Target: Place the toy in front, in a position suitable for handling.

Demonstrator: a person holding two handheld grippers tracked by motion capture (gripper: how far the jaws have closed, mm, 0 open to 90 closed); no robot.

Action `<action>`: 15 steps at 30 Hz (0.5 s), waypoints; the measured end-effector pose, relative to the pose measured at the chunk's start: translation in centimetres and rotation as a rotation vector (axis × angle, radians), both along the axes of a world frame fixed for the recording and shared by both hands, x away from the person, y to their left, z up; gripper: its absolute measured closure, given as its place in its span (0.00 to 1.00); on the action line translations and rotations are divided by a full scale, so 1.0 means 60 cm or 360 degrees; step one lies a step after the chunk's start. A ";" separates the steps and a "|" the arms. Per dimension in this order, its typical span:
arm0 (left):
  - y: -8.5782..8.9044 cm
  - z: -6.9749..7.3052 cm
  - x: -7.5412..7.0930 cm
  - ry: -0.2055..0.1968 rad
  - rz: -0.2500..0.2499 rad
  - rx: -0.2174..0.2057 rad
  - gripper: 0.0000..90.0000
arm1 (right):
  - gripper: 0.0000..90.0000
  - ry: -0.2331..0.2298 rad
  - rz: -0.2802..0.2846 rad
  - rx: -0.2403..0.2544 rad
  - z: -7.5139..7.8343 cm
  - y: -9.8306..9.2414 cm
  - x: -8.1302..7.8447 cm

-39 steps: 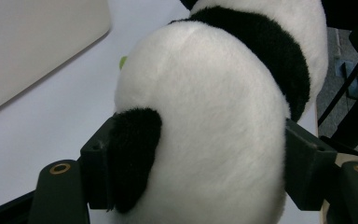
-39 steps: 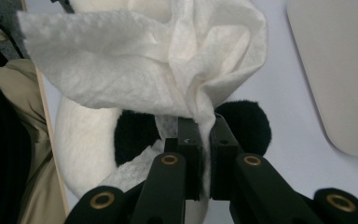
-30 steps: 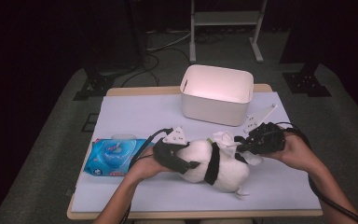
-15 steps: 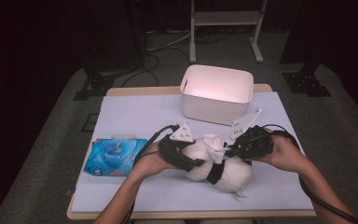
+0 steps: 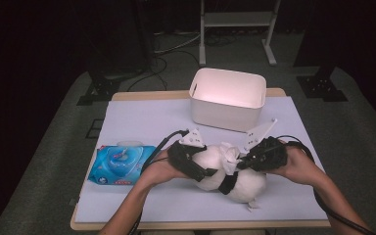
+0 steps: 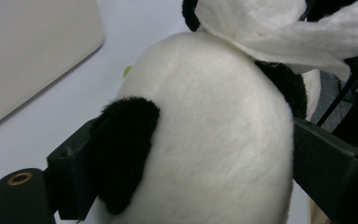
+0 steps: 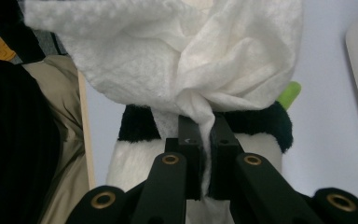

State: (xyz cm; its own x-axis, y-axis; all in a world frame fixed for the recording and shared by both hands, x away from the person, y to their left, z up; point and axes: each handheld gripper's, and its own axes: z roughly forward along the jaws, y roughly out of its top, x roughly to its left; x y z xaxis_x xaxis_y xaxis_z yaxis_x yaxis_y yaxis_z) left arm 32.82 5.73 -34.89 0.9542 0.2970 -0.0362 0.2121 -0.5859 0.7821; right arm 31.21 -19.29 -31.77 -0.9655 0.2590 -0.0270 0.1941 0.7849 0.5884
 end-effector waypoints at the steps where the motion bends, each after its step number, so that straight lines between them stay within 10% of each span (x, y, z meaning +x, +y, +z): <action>1: 0.001 0.001 0.000 0.0009 -0.0007 -0.0015 0.11 | 0.95 -0.0001 0.0001 0.0007 -0.001 -0.004 -0.001; 15: 0.012 0.000 0.002 0.0042 -0.0017 -0.0064 0.07 | 0.95 0.0001 -0.0026 0.0040 -0.004 -0.026 -0.009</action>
